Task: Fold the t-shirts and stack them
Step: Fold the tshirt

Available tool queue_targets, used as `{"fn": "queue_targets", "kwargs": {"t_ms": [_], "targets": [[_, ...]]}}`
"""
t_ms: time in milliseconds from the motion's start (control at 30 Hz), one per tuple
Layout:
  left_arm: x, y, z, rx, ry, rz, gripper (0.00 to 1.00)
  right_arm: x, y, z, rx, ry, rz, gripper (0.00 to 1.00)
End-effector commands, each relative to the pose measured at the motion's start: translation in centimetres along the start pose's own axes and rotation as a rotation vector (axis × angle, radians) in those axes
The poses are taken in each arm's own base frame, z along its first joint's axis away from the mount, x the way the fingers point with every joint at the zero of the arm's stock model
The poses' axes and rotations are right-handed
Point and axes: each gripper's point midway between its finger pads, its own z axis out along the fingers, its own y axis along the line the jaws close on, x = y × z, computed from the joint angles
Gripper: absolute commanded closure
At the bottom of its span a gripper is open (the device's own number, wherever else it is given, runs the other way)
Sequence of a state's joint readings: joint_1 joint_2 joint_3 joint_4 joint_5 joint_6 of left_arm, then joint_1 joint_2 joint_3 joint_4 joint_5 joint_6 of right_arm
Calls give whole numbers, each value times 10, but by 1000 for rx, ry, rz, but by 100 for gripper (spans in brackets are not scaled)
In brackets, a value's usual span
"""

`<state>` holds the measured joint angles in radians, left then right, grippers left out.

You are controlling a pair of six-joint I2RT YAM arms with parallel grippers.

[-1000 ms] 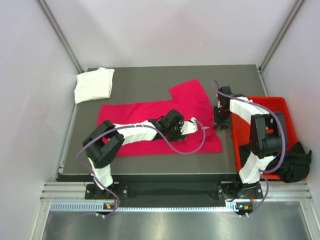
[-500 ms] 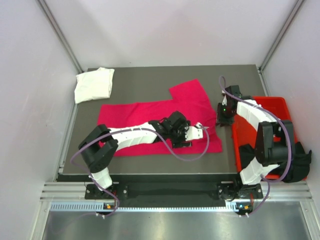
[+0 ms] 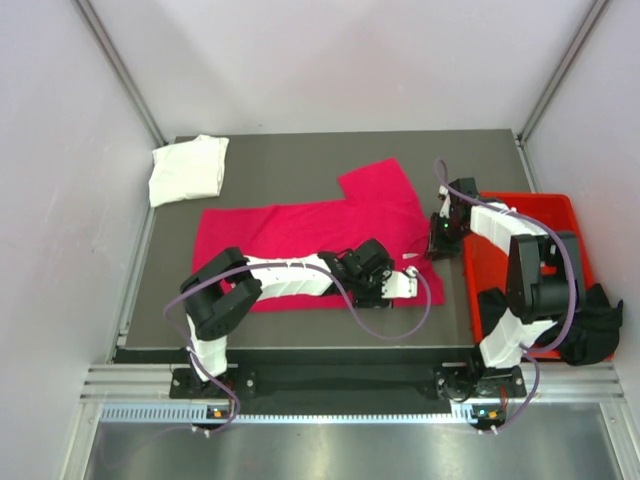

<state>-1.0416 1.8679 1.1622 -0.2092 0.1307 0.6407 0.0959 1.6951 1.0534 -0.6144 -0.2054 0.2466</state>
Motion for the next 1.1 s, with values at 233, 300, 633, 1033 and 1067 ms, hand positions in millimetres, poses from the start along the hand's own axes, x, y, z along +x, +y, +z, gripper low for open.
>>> {"fn": "queue_targets", "kwargs": {"t_ms": [233,300,633,1033,1067], "targets": [[-22,1,-20,36,-60,31,31,-9,2,3,-15,-34,-1,86],[-26,-9,-24,90,-87,37,30,-12,1,0,-15,-47,1,90],[-37,19,-29,40,-118,-8,32,-15,0,-11,-2,-67,1,100],[-18,20,1,41,-46,9,39,-18,3,-24,-1,-93,-4,100],[-19,18,2,53,-49,0,39,-18,2,-24,1,-92,-3,100]]}}
